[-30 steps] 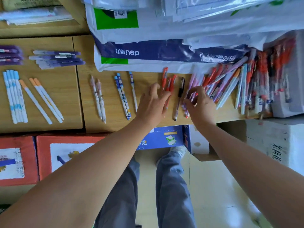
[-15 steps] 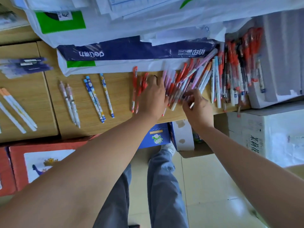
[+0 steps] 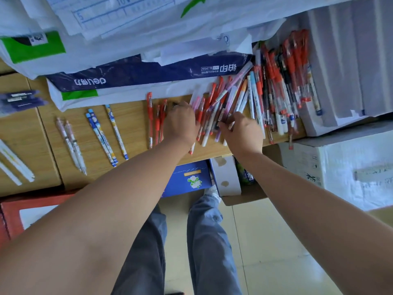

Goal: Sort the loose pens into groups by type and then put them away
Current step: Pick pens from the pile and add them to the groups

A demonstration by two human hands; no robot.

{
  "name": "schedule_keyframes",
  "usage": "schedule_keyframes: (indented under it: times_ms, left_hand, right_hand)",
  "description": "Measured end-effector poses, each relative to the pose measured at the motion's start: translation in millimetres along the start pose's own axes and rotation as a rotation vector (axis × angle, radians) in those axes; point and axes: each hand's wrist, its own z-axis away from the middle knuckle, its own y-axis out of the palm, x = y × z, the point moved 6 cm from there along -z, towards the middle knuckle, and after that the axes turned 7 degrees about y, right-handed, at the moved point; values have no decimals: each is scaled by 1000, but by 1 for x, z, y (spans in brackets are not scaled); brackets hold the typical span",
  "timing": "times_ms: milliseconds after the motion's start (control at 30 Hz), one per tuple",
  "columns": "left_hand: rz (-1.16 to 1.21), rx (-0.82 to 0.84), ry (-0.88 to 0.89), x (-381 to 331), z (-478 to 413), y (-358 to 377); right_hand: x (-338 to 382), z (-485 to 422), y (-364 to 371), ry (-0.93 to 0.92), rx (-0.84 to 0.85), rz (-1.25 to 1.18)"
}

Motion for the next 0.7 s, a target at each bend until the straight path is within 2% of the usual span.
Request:
schedule_keyframes:
  times_ms: [167,433,567,700]
  left_hand:
    - [56,27,60,5,6,-5]
    - [582,181,-40,12,17,-4]
    - [742,314,-120,10,28,-1]
    - [800,286,-97,8,33,-6]
  right_hand:
    - [9,-10,7,81,82,-29]
    - [2,10,-13,126,189,-545]
    - [19,21,-9,60,341,-553]
    - [27,18,-8,122,297,-557]
